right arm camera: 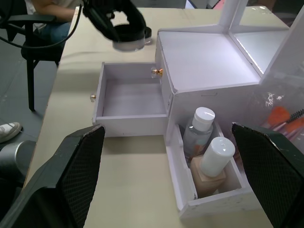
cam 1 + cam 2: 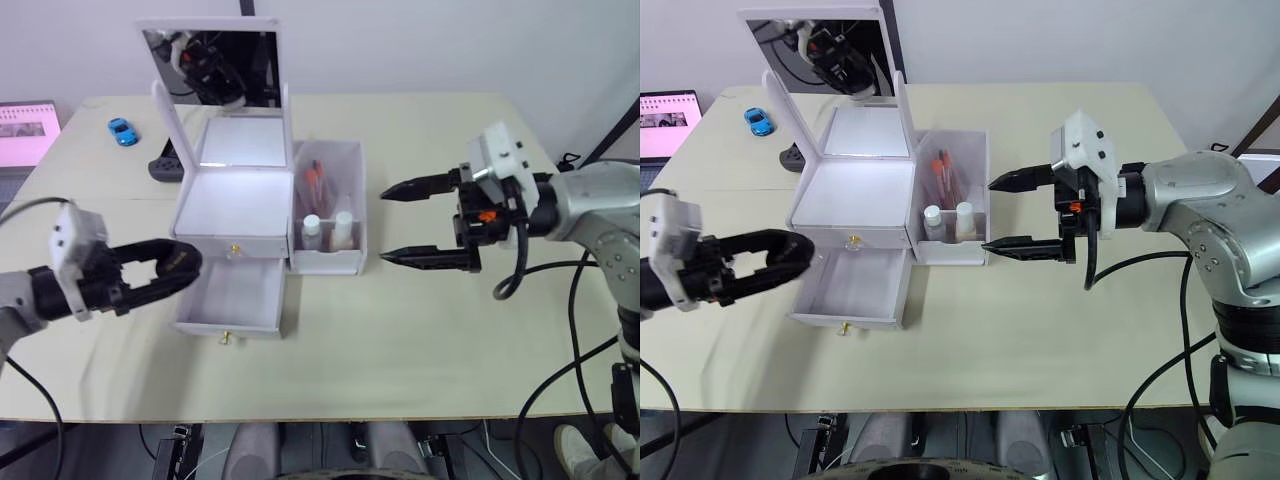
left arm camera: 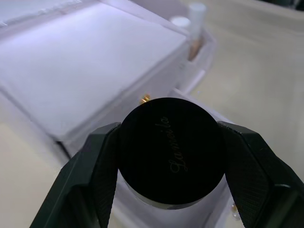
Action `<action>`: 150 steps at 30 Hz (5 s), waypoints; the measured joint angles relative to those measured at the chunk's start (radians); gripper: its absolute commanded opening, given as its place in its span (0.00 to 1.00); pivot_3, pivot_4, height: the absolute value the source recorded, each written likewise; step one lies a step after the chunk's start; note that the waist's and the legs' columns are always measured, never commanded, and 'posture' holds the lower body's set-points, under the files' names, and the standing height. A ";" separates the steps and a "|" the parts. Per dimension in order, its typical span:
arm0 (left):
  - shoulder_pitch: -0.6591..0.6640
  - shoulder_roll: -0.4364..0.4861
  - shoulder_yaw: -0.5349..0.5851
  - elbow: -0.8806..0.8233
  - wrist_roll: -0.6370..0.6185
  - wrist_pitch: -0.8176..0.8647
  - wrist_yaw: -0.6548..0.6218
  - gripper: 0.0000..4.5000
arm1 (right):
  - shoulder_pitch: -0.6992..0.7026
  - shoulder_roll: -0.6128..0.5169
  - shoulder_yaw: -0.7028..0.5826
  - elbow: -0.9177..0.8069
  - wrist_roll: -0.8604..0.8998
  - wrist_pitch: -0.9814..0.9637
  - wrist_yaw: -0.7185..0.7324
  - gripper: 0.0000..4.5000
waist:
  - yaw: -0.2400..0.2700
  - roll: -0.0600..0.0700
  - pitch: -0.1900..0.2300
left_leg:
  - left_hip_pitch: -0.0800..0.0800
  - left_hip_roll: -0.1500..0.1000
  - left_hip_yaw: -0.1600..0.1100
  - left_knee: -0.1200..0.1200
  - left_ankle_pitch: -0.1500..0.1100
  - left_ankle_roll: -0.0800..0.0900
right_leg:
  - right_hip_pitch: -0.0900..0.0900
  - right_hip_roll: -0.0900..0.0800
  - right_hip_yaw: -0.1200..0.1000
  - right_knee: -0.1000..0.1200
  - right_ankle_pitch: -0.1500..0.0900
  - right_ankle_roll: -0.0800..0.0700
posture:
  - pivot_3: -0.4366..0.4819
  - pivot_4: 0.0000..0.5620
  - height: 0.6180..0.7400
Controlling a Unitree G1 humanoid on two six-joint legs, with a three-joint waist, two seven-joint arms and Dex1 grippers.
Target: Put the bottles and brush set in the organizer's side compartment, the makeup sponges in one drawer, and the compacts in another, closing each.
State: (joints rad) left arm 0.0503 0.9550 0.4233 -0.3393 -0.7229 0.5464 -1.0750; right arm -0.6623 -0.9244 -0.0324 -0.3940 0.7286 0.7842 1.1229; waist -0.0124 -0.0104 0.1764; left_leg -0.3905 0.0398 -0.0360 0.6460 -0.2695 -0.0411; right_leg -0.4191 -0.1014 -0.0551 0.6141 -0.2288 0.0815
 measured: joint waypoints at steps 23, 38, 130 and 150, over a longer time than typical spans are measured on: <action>-0.003 -0.029 -0.126 0.056 0.167 -0.072 0.022 0.99 | 0.018 -0.007 -0.049 -0.042 0.031 0.039 -0.068 1.00 | 0.001 0.000 0.000 | 0.000 0.007 0.003 0.001 0.000 0.000 | -0.002 0.006 0.001 0.000 0.002 -0.003 | 0.48 0.27 0.91; -0.022 0.055 0.231 0.337 0.102 -0.010 0.028 0.99 | 0.141 -0.037 -0.052 0.201 -0.079 -0.136 0.056 1.00 | -0.001 -0.001 0.000 | 0.000 0.008 0.005 0.000 0.000 0.000 | -0.004 0.007 0.002 0.000 0.002 -0.003 | 0.48 0.27 0.91; -0.155 -0.082 0.142 0.355 0.163 -0.131 0.157 0.59 | -0.011 0.002 -0.052 0.018 0.149 0.084 0.044 1.00 | 0.021 -0.006 -0.004 | 0.001 0.012 0.007 0.002 0.001 -0.001 | -0.005 0.009 0.003 0.002 0.006 -0.008 | 0.48 0.27 0.91; -0.280 0.062 -0.250 -0.095 -0.010 0.177 0.013 0.59 | 0.037 -0.010 -0.069 -0.010 0.179 0.104 0.019 1.00 | 0.024 -0.006 -0.003 | 0.001 0.012 0.007 0.002 0.001 -0.001 | -0.005 0.012 0.006 0.003 0.005 -0.008 | 0.48 0.27 0.91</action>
State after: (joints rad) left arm -0.2295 1.0167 0.1728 -0.4346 -0.7327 0.7238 -1.0622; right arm -0.6250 -0.9346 -0.1015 -0.4041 0.9078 0.8878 1.1419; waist 0.0116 -0.0160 0.1735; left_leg -0.3896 0.0517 -0.0295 0.6477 -0.2687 -0.0419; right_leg -0.4244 -0.0893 -0.0493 0.6168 -0.2235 0.0735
